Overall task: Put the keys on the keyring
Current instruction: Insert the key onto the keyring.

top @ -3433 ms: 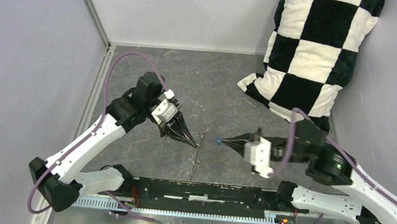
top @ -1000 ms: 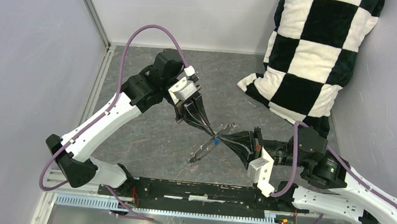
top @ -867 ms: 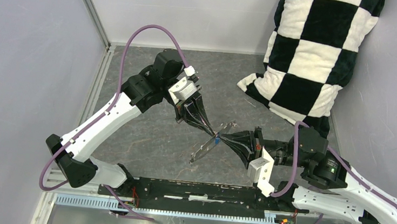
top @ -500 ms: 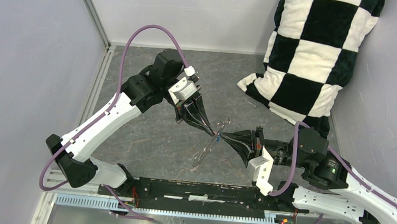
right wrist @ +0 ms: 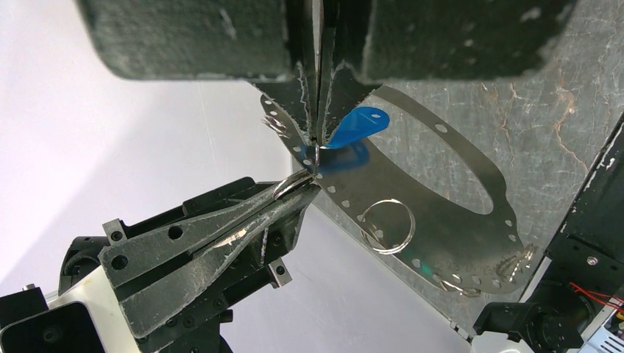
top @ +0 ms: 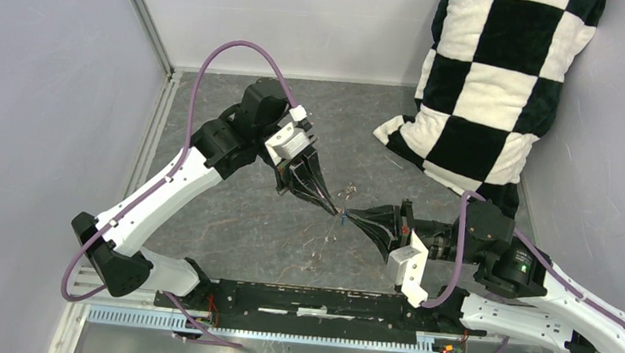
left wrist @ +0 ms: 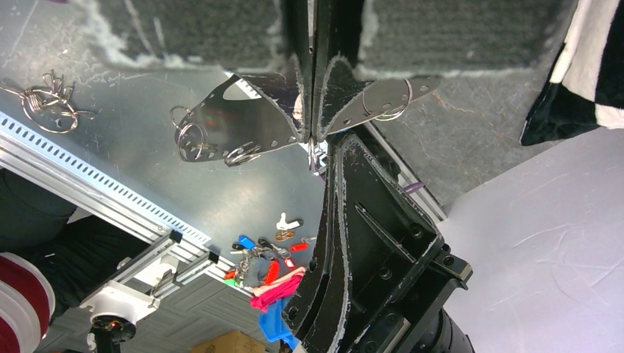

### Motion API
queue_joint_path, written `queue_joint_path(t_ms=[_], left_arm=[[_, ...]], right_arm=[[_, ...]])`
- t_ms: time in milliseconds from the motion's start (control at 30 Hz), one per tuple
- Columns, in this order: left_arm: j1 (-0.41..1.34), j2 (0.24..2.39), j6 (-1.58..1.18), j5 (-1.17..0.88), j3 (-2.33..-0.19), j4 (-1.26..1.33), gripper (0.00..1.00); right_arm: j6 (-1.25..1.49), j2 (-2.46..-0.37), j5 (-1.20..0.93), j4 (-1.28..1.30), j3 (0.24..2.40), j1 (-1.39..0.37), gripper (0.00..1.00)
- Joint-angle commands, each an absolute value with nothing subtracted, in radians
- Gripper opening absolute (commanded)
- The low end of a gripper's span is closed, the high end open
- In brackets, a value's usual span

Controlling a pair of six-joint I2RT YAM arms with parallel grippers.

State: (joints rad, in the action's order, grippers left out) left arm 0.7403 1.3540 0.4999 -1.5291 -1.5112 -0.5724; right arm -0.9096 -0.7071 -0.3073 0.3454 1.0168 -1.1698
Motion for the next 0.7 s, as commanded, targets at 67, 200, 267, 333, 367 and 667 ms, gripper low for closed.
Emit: queue_joint_path(t_ms=[67, 200, 267, 333, 367, 667], left_arm=[[0.744, 1.319, 0.453, -1.617, -1.508, -0.523, 0.02], [0.744, 1.315, 0.442, -1.611, -1.497, -0.507, 0.02], [0.744, 1.312, 0.439, -1.61, -1.494, -0.503, 0.02], [0.744, 1.309, 0.431, -1.608, -1.488, -0.492, 0.02], [0.744, 1.309, 0.428, -1.607, -1.486, -0.488, 0.02], [0.744, 1.302, 0.414, -1.597, -1.473, -0.467, 0.02]], right_arm=[[-0.896, -0.709, -0.319, 0.315, 1.051, -1.172, 0.01], [-0.892, -0.707, -0.322, 0.304, 1.051, -1.172, 0.01], [-0.891, -0.707, -0.321, 0.302, 1.052, -1.173, 0.01], [-0.891, -0.706, -0.318, 0.301, 1.052, -1.173, 0.01], [-0.89, -0.706, -0.32, 0.301, 1.051, -1.173, 0.01], [-0.883, -0.704, -0.332, 0.288, 1.054, -1.172, 0.01]])
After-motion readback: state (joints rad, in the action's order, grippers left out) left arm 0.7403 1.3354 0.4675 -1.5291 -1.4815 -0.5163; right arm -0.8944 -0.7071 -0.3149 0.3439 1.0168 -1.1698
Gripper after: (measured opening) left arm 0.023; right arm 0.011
